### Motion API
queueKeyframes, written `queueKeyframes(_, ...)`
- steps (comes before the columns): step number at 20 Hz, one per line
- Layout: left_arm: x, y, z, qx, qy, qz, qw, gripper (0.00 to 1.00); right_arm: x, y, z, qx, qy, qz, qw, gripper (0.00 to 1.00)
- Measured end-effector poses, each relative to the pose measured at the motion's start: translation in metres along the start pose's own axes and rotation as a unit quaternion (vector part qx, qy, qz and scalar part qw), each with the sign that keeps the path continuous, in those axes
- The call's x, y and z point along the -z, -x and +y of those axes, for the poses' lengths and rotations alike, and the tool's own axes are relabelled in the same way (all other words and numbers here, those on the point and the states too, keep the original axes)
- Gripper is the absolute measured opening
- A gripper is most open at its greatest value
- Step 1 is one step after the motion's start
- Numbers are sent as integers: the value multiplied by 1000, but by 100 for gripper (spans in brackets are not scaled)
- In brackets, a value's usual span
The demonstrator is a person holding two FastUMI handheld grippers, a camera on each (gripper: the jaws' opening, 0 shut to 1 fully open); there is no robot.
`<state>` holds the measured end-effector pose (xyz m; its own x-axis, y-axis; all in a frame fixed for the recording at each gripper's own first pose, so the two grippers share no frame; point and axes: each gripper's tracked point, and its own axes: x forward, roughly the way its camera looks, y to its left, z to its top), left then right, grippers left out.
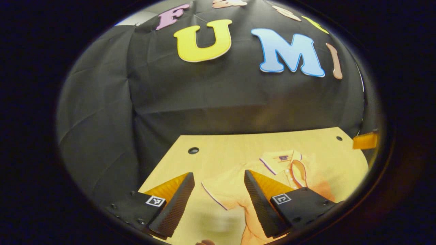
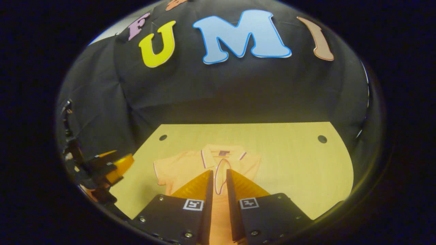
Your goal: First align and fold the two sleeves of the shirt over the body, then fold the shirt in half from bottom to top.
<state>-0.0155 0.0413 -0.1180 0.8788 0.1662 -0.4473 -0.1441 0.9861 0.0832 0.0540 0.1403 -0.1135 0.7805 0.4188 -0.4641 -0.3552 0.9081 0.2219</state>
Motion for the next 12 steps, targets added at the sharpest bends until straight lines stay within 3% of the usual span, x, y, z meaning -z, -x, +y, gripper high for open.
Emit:
queueKeyframes(8,65,-23,2,-2,22,119,993,99,-42,112,7,33,-9,-73,997,24)
queueKeyframes(12,86,-25,3,-3,21,159,987,99,-31,143,3,63,-13,-86,994,24)
